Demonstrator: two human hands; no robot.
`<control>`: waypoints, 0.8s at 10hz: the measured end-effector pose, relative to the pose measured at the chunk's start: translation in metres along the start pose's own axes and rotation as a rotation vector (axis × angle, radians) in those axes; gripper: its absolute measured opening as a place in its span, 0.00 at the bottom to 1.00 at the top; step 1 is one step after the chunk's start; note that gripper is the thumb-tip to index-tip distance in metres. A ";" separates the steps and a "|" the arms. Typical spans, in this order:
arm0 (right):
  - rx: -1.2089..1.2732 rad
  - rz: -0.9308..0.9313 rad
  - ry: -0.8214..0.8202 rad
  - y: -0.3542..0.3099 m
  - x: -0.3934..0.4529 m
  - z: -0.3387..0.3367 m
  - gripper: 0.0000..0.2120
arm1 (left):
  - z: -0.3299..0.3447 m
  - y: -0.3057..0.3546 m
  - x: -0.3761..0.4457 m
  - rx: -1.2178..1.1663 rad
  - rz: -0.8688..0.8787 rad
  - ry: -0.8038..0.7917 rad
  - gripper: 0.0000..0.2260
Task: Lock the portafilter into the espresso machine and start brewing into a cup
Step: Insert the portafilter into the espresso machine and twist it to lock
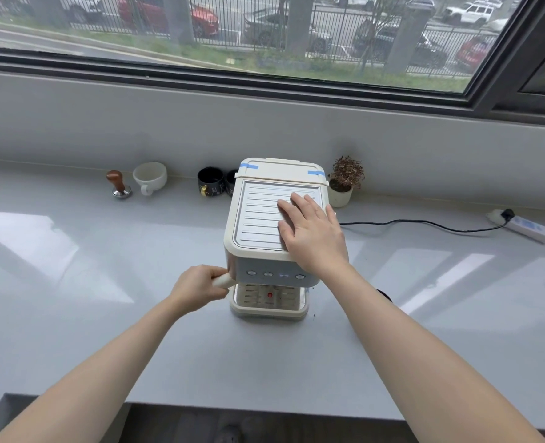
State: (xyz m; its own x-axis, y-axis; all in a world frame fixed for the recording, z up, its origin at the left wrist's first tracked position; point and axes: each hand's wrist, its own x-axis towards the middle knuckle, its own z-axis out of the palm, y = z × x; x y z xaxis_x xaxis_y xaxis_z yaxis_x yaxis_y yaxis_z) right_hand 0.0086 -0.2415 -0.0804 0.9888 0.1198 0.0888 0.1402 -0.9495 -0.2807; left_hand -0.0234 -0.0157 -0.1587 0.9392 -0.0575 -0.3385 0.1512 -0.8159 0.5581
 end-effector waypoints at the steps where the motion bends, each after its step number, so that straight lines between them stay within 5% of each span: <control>1: 0.009 0.005 0.005 0.000 -0.001 0.000 0.22 | 0.005 -0.002 -0.003 -0.065 -0.009 -0.017 0.08; 3: 0.000 0.002 0.017 0.000 0.000 0.002 0.22 | 0.047 0.005 -0.023 -0.215 -0.072 0.133 0.17; 8: -0.005 0.002 0.026 -0.001 0.001 0.002 0.22 | 0.083 0.033 -0.045 -0.281 -0.234 0.260 0.13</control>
State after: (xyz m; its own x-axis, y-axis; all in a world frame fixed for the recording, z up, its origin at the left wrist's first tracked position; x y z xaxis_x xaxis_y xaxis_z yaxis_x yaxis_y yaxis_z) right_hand 0.0092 -0.2400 -0.0825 0.9874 0.1099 0.1134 0.1377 -0.9511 -0.2766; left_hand -0.0863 -0.0879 -0.1883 0.9107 0.2860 -0.2980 0.4126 -0.5999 0.6855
